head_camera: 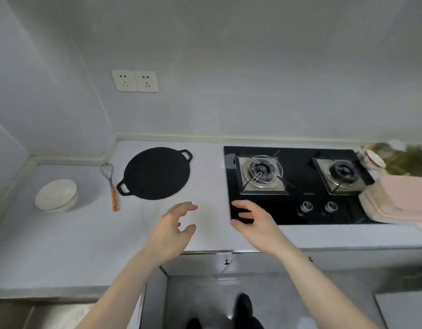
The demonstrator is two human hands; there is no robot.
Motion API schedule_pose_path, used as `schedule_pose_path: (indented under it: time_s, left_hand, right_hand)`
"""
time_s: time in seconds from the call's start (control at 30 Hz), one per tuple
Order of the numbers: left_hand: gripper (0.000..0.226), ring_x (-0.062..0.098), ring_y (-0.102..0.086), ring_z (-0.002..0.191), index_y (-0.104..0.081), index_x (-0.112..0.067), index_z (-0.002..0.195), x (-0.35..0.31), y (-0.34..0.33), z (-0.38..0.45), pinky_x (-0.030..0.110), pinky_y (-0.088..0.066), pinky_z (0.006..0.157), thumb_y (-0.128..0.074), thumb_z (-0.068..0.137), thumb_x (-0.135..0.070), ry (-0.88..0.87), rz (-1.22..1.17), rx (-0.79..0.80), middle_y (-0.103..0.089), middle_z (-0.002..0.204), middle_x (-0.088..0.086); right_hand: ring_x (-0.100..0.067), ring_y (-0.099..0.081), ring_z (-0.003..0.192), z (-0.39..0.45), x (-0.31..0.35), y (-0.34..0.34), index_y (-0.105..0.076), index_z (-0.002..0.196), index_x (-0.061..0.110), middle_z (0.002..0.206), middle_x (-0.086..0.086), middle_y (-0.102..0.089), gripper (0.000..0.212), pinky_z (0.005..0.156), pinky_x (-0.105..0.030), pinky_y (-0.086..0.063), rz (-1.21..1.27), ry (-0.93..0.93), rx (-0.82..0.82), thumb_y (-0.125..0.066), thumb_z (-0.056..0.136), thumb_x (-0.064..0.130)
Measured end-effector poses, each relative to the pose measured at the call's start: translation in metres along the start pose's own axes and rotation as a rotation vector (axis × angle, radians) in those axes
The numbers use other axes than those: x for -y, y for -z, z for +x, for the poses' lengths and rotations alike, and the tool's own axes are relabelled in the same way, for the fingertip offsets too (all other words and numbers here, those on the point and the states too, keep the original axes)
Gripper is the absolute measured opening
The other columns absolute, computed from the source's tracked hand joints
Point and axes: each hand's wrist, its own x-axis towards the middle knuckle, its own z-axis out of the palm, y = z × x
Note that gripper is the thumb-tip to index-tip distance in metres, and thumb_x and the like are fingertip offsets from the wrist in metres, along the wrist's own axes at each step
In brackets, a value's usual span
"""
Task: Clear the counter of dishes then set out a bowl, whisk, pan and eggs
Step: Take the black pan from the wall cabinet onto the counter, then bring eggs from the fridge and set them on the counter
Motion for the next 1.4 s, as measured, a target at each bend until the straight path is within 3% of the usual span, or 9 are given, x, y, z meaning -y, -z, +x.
schedule_pose_path:
  time_s: [0.23,0.37,0.47,0.57,0.73,0.9,1.07,1.23,1.4]
  left_hand:
    - [0.044,-0.005,-0.050,0.124,-0.059,-0.043,0.128,-0.072,-0.058,0.008,0.020,-0.042,0.103,-0.061,0.094,-0.015,-0.254,0.110,0.190,-0.049,0.140,-0.029]
    - [0.044,-0.005,-0.048,0.127,-0.058,-0.044,0.130,-0.134,-0.117,0.018,0.027,-0.044,0.109,-0.062,0.095,-0.017,-0.424,0.157,0.307,-0.048,0.140,-0.033]
    - [0.045,-0.001,-0.047,0.132,-0.056,-0.046,0.133,-0.179,-0.161,0.020,0.028,-0.044,0.109,-0.063,0.096,-0.022,-0.536,0.199,0.374,-0.046,0.145,-0.031]
    - [0.044,-0.001,-0.048,0.131,-0.057,-0.046,0.131,-0.230,-0.219,0.012,0.028,-0.044,0.109,-0.064,0.095,-0.022,-0.643,0.205,0.410,-0.045,0.145,-0.031]
    - [0.045,-0.005,-0.047,0.131,-0.056,-0.048,0.131,-0.302,-0.310,-0.009,0.027,-0.045,0.107,-0.064,0.094,-0.024,-0.755,0.201,0.473,-0.044,0.144,-0.034]
    - [0.047,-0.006,-0.043,0.134,-0.056,-0.045,0.134,-0.359,-0.400,-0.025,0.030,-0.043,0.111,-0.067,0.092,-0.025,-0.845,0.234,0.553,-0.046,0.145,-0.031]
    - [0.045,-0.005,-0.043,0.134,-0.058,-0.044,0.128,-0.410,-0.481,-0.036,0.030,-0.041,0.111,-0.068,0.089,-0.023,-0.916,0.248,0.651,-0.048,0.142,-0.031]
    - [0.045,-0.003,-0.047,0.130,-0.056,-0.050,0.127,-0.469,-0.566,-0.029,0.030,-0.044,0.108,-0.066,0.090,-0.026,-1.000,0.288,0.764,-0.045,0.143,-0.034]
    - [0.046,-0.002,-0.051,0.126,-0.057,-0.049,0.127,-0.520,-0.648,-0.014,0.030,-0.046,0.106,-0.067,0.090,-0.024,-1.038,0.273,0.844,-0.047,0.142,-0.031]
  right_hand:
    - [0.002,-0.052,0.126,-0.084,-0.035,0.076,-0.053,0.137,0.043,0.134,0.028,-0.054,0.049,0.091,-0.023,-0.054,0.059,-0.046,-0.234,-0.070,0.094,0.028]
    - [0.001,-0.053,0.125,-0.144,-0.068,0.134,-0.053,0.135,0.048,0.128,0.033,-0.050,0.048,0.091,-0.026,-0.054,0.141,-0.081,-0.420,-0.069,0.093,0.030]
    - [0.011,-0.051,0.122,-0.183,-0.090,0.175,-0.054,0.131,0.048,0.134,0.023,-0.053,0.046,0.093,-0.019,-0.051,0.138,-0.097,-0.530,-0.070,0.093,0.029]
    - [0.013,-0.049,0.121,-0.229,-0.117,0.226,-0.055,0.133,0.046,0.136,0.023,-0.053,0.047,0.094,-0.012,-0.045,0.125,-0.099,-0.618,-0.071,0.092,0.029]
    - [0.006,-0.051,0.126,-0.295,-0.165,0.306,-0.055,0.133,0.047,0.134,0.020,-0.056,0.048,0.102,-0.019,-0.046,0.121,-0.120,-0.738,-0.072,0.091,0.031]
    - [0.007,-0.052,0.123,-0.358,-0.214,0.374,-0.055,0.133,0.046,0.134,0.022,-0.056,0.049,0.091,-0.009,-0.042,0.096,-0.163,-0.860,-0.072,0.091,0.031]
    - [0.010,-0.051,0.123,-0.414,-0.251,0.422,-0.055,0.131,0.050,0.132,0.023,-0.057,0.047,0.103,-0.023,-0.047,0.103,-0.206,-0.989,-0.073,0.091,0.031]
    - [0.012,-0.051,0.123,-0.454,-0.287,0.461,-0.055,0.131,0.048,0.133,0.026,-0.056,0.047,0.098,-0.014,-0.045,0.150,-0.241,-1.136,-0.072,0.092,0.030]
    - [0.009,-0.052,0.125,-0.469,-0.321,0.502,-0.056,0.128,0.049,0.137,0.031,-0.053,0.044,0.103,-0.022,-0.047,0.162,-0.302,-1.231,-0.072,0.092,0.029]
